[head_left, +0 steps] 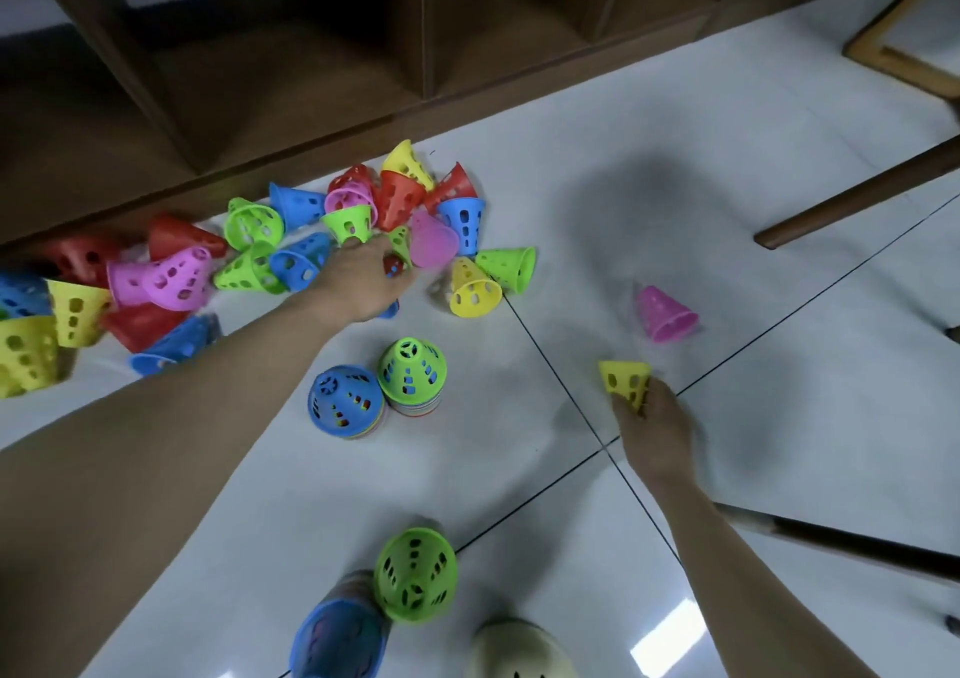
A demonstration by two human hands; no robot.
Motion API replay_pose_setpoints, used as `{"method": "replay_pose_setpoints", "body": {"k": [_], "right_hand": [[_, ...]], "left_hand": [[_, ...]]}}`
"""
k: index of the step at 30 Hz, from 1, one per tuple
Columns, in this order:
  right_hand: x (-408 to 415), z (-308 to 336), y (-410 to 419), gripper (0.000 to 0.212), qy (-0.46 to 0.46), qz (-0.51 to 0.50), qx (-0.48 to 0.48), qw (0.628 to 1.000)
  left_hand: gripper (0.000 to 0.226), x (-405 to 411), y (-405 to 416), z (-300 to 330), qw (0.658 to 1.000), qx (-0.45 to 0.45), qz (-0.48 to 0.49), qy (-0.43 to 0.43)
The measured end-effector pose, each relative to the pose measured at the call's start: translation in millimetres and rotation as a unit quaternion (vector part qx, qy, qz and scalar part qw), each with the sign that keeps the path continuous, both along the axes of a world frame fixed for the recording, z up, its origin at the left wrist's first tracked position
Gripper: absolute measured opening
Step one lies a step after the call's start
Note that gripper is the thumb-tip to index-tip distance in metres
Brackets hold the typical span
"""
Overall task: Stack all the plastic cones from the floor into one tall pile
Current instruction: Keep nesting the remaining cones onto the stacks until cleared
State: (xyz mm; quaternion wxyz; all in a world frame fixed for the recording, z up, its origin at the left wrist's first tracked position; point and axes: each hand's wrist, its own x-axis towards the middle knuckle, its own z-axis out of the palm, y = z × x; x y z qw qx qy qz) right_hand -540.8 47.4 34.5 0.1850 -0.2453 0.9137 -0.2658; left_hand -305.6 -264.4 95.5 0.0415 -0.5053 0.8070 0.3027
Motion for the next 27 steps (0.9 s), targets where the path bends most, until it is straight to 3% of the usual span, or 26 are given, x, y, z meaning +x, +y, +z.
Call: {"method": "replay_pose_setpoints", "body": {"k": [3,6,10,13,17,21,24,27], "right_hand": [[6,10,-12,0.014,-0.042,0.026,-0.073,0.996],[16,30,-25,0.016,-0.108,0.041,-0.14,0.984],[40,60,-47,0.032,-0.192,0.071,-0.227,0.952],[60,80,-61,0.028,-0.244,0.107,-0.271,0.925],[78,94,-72,0.029,-0.288,0.142,-0.293,0.901],[94,98,-81,0.036,-0.306,0.154,-0.306,0.888],[104,103,-88,0.039,-0.288,0.187,-0.31,0.887],[116,111,-98,0.039,-0.258,0.224,-0.303,0.89]], "left_hand": [[0.064,-3,-11,-8,0.996,-0.002,-0.037,-0.08],[0.059,-7,-13,-14,0.992,-0.022,-0.067,-0.105],[0.08,-12,-11,-22,0.99,-0.01,-0.031,-0.138],[0.082,-13,-8,-25,0.99,0.001,0.009,-0.138],[0.06,3,-9,-17,0.997,0.032,0.037,-0.067],[0.056,30,3,5,0.995,0.032,0.063,0.071],[0.046,56,23,26,0.975,0.032,0.119,0.186],[0.054,84,44,44,0.949,0.037,0.182,0.255]]}}
